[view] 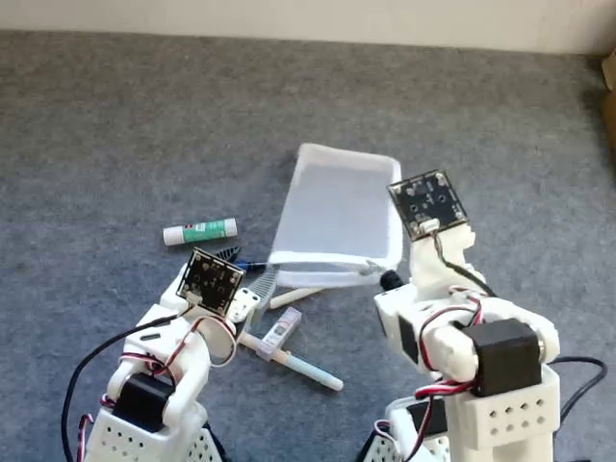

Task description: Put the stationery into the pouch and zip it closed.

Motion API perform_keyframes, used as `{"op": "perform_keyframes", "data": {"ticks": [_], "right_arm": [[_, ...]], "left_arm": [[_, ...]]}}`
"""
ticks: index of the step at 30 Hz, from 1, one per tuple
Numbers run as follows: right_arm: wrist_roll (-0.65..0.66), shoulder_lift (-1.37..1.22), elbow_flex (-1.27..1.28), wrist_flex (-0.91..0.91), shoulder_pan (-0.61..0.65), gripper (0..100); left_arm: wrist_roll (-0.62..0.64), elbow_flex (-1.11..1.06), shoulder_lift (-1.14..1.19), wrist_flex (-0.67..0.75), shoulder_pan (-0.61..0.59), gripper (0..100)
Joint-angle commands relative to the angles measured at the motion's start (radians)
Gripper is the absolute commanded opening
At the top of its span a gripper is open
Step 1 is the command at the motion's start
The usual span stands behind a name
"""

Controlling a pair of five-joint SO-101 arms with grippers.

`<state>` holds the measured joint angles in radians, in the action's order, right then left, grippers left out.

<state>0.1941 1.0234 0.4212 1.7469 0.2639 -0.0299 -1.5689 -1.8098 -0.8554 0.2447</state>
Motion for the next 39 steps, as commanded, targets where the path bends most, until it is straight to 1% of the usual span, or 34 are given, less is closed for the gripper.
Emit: {"op": "perform_keyframes", "data": {"ticks": [1, 5, 12, 27, 36, 39], "right_arm": [[-0.048, 0.027, -0.097, 0.013, 0.093, 0.5], [-0.074, 0.027, -0.139, 0.016, 0.133, 0.5], [-0.072, 0.027, -0.137, 0.018, 0.216, 0.5], [-0.074, 0.03, -0.137, 0.019, 0.217, 0.5], [-0.074, 0.182, -0.134, 0.018, 0.217, 0.5], [-0.072, 0.182, -0.11, 0.016, 0.217, 0.5]], "left_arm": [[0.009, 0.007, -0.012, 0.021, -0.021, 25], [0.009, 0.001, -0.012, 0.021, -0.021, 25], [0.009, -0.002, -0.012, 0.026, -0.022, 24], [0.006, -0.028, -0.012, 0.028, -0.022, 23], [0.008, -0.035, -0.012, 0.029, -0.024, 23], [0.006, -0.031, -0.012, 0.029, -0.021, 19]]}}
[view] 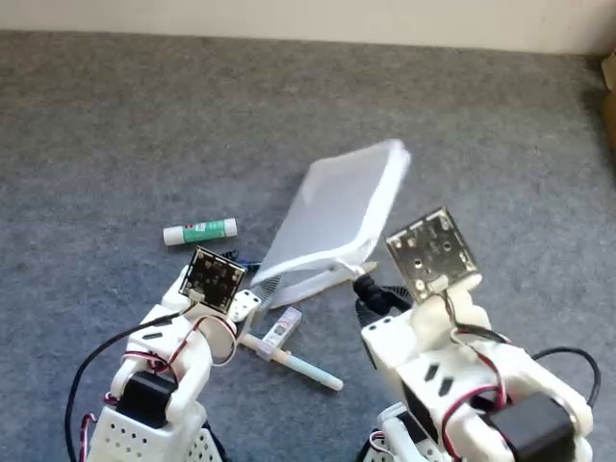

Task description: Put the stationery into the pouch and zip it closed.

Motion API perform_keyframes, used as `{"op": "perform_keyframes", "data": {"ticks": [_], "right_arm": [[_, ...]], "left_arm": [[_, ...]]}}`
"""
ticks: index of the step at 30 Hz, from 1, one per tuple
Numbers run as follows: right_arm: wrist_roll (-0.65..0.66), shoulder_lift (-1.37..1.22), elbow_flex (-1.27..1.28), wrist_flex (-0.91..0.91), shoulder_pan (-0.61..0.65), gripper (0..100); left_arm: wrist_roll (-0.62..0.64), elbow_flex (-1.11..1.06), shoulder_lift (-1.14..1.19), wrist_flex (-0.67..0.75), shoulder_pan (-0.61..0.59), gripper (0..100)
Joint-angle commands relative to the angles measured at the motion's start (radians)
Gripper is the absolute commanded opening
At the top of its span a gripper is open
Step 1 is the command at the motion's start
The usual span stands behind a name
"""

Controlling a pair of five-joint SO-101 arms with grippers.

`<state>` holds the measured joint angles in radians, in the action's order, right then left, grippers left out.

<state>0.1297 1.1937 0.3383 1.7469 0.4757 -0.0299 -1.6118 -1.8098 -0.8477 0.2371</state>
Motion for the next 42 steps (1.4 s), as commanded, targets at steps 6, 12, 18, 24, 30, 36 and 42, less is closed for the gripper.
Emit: {"op": "perform_keyframes", "data": {"ticks": [6, 12, 18, 24, 30, 36, 42], "right_arm": [[-0.009, 0.018, 0.044, 0.015, 0.119, 0.5], [-0.006, 0.018, 0.077, 0.013, 0.139, 0.9], [-0.008, 0.018, 0.079, 0.013, 0.137, 5.3], [-0.009, 0.018, 0.105, 0.013, 0.137, 19.3], [-0.009, 0.018, 0.15, -0.016, 0.136, 19.3], [-0.008, 0.015, 0.2, -0.067, 0.136, 19.3], [-0.009, 0.013, 0.225, -0.114, 0.051, 19.3]], "left_arm": [[0.003, 0.048, -0.013, 0.017, -0.007, 5], [0.005, 0.166, -0.013, -0.032, -0.007, 1], [0.003, 0.309, -0.012, -0.169, -0.007, 1], [0.002, 0.394, -0.01, -0.221, -0.015, 1], [-0.038, 0.406, -0.01, -0.213, -0.028, 1], [-0.037, 0.489, -0.01, -0.221, -0.139, 1], [-0.038, 0.544, -0.008, -0.221, -0.203, 1]]}}
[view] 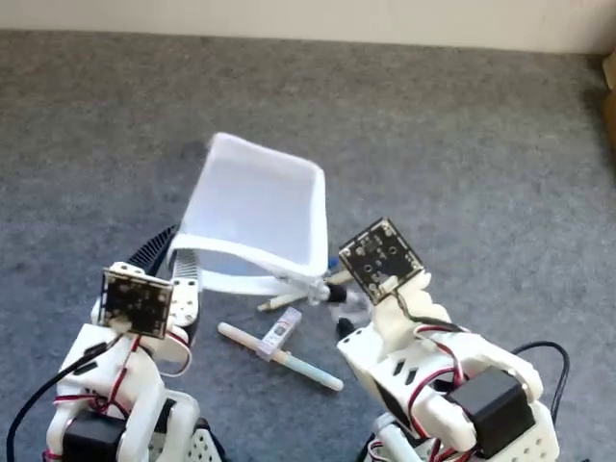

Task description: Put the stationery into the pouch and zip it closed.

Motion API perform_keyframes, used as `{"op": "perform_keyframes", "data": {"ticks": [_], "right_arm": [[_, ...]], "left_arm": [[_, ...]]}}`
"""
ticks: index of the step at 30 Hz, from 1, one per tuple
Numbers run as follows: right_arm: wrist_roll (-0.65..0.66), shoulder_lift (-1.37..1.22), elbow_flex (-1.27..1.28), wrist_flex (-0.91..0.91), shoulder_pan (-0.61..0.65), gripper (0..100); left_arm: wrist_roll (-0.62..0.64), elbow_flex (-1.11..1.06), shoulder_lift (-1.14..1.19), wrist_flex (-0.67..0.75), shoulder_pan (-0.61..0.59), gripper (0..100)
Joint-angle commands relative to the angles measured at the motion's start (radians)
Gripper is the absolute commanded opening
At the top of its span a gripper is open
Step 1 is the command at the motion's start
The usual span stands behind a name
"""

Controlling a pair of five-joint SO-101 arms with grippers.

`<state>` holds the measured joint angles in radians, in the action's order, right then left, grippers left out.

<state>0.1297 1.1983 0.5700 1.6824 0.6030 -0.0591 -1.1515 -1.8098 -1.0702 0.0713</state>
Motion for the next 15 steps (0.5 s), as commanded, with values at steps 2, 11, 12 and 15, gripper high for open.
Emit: {"op": "perform_keyframes", "data": {"ticks": [2, 11, 12, 15], "right_arm": [[-0.009, 0.007, -0.005, -0.074, -0.148, 19.3], [-0.011, 0.005, 0.148, -0.263, -0.229, 19.2], [-0.011, 0.005, 0.163, -0.28, -0.229, 19.2], [-0.011, 0.004, 0.199, -0.328, -0.229, 19.1]], "left_arm": [[-0.009, 0.093, -0.008, 0.0, -0.039, 1], [-0.009, 0.248, 0.308, -0.009, -0.039, 1], [-0.009, 0.282, 0.36, -0.02, -0.039, 1], [-0.008, 0.384, 0.501, -0.052, -0.039, 1]]}}
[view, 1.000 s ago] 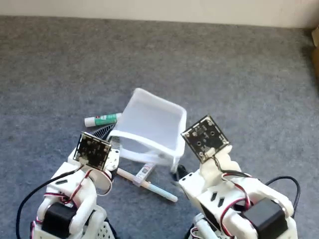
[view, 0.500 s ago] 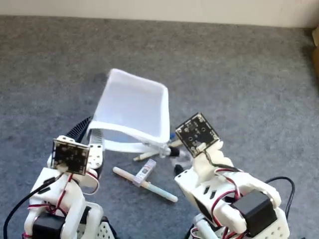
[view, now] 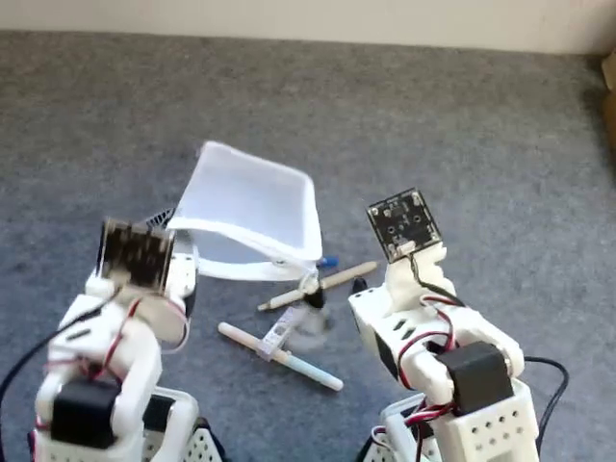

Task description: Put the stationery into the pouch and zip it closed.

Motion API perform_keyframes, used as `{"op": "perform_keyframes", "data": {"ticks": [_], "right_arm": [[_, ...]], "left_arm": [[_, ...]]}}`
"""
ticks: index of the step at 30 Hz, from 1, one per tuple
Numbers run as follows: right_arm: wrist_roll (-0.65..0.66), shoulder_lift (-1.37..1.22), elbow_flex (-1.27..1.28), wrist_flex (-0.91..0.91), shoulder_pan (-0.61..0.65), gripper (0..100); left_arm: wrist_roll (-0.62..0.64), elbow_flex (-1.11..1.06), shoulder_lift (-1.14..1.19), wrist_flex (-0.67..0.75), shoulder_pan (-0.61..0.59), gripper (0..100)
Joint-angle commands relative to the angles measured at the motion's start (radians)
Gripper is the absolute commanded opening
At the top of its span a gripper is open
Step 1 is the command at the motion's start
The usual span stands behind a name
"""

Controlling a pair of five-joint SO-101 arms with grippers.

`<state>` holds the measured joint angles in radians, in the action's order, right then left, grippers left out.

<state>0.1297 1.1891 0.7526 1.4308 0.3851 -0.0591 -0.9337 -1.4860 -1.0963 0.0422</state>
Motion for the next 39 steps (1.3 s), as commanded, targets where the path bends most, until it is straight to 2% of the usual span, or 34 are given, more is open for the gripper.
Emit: {"op": "perform_keyframes", "data": {"ticks": [1, 11, 16, 24, 31, 39], "right_arm": [[-0.011, 0.013, 0.033, -0.094, -0.013, 19.1], [-0.011, 0.007, 0.093, -0.191, -0.068, 19.1], [-0.012, -0.151, 0.085, -0.189, -0.07, 19.1], [-0.127, -0.519, -0.035, -0.216, -0.071, 19.1], [-0.301, -0.634, -0.096, -0.216, -0.071, 19.3], [-0.468, -0.671, -0.097, -0.263, -0.073, 19.4]], "left_arm": [[-0.008, 0.199, 0.222, -0.034, -0.01, 1], [-0.003, 0.464, 0.579, -0.074, -0.005, 1], [0.064, 0.513, 0.728, -0.068, -0.004, 1], [0.068, 0.564, 0.871, -0.068, -0.008, 1], [0.069, 0.562, 0.886, -0.072, -0.031, 1], [0.249, 0.555, 0.892, -0.066, -0.076, 1]]}}
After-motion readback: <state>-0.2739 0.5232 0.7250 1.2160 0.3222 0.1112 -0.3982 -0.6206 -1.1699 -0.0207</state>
